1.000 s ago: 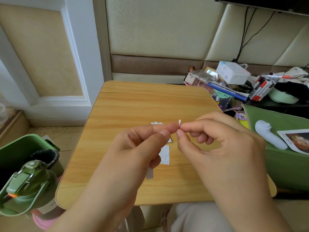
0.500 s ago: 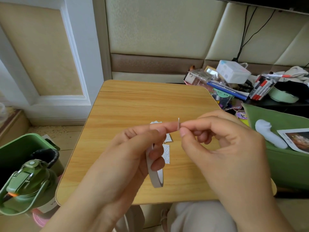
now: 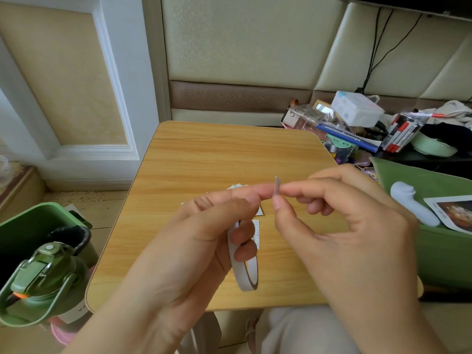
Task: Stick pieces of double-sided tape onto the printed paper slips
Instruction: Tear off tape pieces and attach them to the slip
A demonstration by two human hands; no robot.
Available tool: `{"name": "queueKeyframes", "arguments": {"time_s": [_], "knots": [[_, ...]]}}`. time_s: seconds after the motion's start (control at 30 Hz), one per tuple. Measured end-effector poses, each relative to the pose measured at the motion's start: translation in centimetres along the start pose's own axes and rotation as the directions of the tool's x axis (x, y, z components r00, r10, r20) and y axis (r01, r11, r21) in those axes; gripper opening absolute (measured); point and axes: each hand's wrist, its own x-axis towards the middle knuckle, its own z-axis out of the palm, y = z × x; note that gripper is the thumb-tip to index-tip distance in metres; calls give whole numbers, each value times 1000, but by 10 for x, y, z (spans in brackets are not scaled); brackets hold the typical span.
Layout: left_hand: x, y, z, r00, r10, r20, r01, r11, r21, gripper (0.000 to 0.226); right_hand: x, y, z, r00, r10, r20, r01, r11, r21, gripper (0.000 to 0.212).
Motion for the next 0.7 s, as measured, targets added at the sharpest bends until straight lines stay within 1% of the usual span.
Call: {"name": "queueKeyframes", "arguments": {"time_s": [0.07,0.13,0.23,0.4,0.5,0.7], "knots": [[-2,0,2,999,40,-16,-39,998,59,26,0,-1,0,1000,-3,-14,3,1000,-31,3],[-5,-1,4,994,107,-36,-101,983,152,25,0,-2,1,999,9,-30,-11,999,-49,3],[-7,-1,8,981,191,-46,-174,953,248,23,0,-5,4,998,51,-46,-52,998,-26,3],[-7,0,8,977,207,-48,-185,940,286,24,0,-7,7,989,141,-43,-137,987,80,9],[-7,0,8,976,213,-46,-191,939,286,23,0,-7,8,984,177,-35,-170,974,147,7],[-5,2,6,982,186,-23,-175,955,239,23,1,-5,6,964,264,43,-265,922,282,3]]}}
